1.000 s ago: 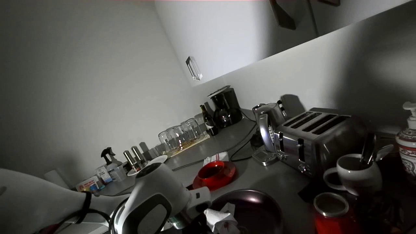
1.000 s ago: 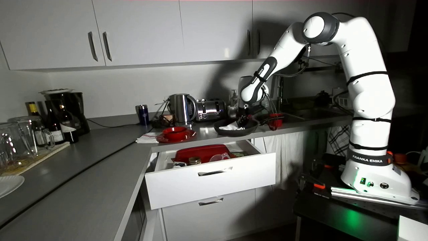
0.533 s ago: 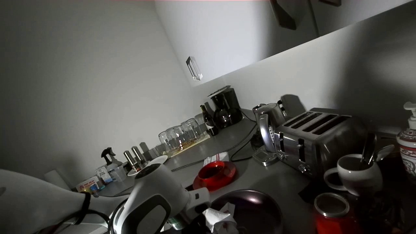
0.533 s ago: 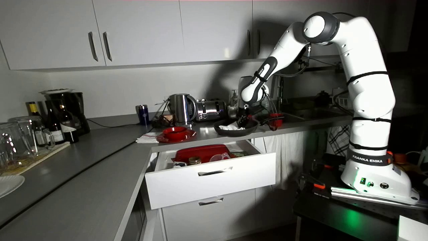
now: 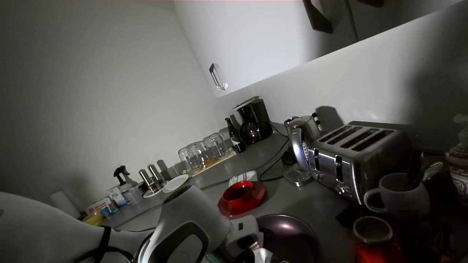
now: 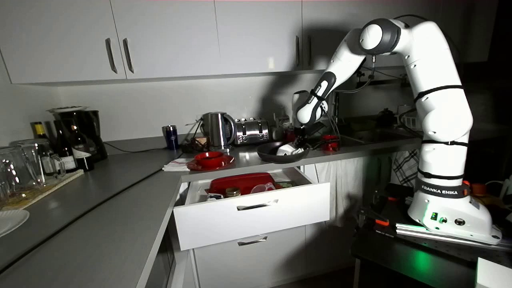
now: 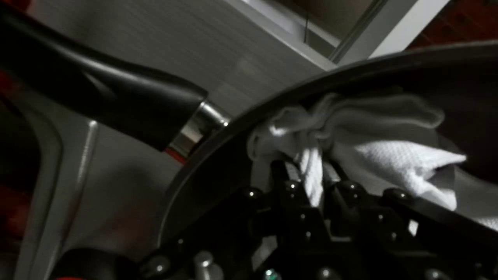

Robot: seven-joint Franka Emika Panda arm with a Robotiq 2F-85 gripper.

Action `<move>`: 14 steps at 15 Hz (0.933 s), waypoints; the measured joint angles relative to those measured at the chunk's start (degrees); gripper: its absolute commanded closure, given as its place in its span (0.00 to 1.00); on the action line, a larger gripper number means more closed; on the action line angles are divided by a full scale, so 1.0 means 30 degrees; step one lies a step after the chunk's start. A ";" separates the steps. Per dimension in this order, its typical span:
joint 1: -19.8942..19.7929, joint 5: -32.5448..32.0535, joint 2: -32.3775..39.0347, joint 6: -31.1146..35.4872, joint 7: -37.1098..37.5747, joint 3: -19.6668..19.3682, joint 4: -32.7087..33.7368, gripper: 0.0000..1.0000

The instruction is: Use the cloth to wipe the plate

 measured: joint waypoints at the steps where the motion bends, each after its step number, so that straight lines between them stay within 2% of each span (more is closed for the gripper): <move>1: 0.0009 -0.0472 0.0121 0.0000 0.0364 -0.0248 0.0119 0.93; 14: 0.1060 -0.3714 0.1435 0.0283 0.3561 -0.1562 0.1566 0.93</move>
